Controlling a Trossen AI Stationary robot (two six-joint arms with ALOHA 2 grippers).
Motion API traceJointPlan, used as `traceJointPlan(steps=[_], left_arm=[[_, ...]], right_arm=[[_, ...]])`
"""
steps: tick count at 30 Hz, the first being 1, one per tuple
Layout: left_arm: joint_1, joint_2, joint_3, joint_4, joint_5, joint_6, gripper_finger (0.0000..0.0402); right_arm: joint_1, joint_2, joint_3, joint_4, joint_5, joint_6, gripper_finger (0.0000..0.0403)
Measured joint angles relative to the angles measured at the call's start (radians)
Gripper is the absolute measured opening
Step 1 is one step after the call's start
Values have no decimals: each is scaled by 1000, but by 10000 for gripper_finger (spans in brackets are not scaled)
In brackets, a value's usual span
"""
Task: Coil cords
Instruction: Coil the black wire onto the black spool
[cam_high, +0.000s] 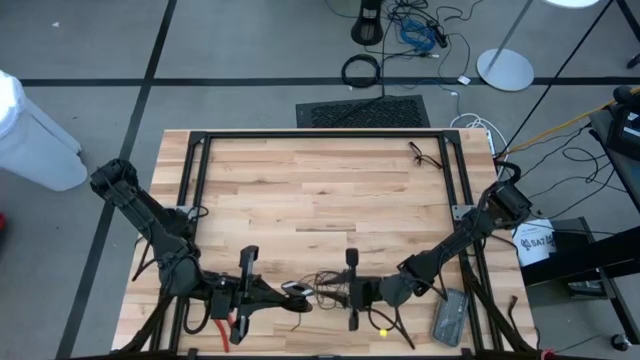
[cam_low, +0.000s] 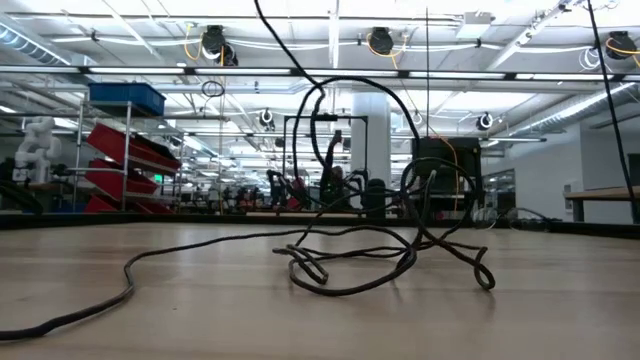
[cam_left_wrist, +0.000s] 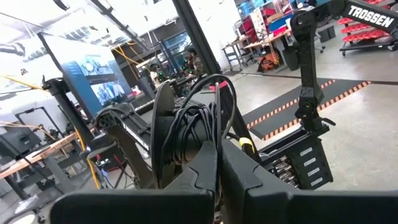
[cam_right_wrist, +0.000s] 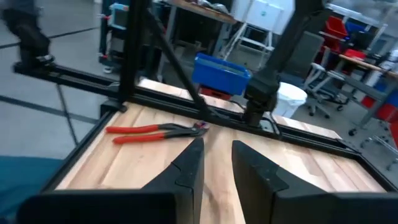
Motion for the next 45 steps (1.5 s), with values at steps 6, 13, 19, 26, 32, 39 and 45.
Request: traceJointPlan(steps=[6, 13, 19, 26, 32, 39, 45], left_arm=[[0, 0, 0, 0, 0, 0, 8], [0, 0, 0, 0, -4, 0, 8], [0, 0, 0, 0, -4, 0, 8], [0, 0, 0, 0, -5, 0, 8], [0, 0, 0, 0, -5, 0, 8], [0, 0, 0, 0, -6, 0, 8], [0, 0, 0, 0, -6, 0, 8]], right_arm=[[-2, 0, 0, -6, -6, -5, 71], [-16, 0, 0, -6, -49, 38, 71], [-30, 39, 2, 24, -53, 52, 71], [-40, 83, 2, 101, -53, 26, 71], [-40, 84, 2, 100, -54, 25, 71], [-40, 84, 2, 100, -54, 26, 69], [-40, 84, 2, 104, -54, 29, 19]])
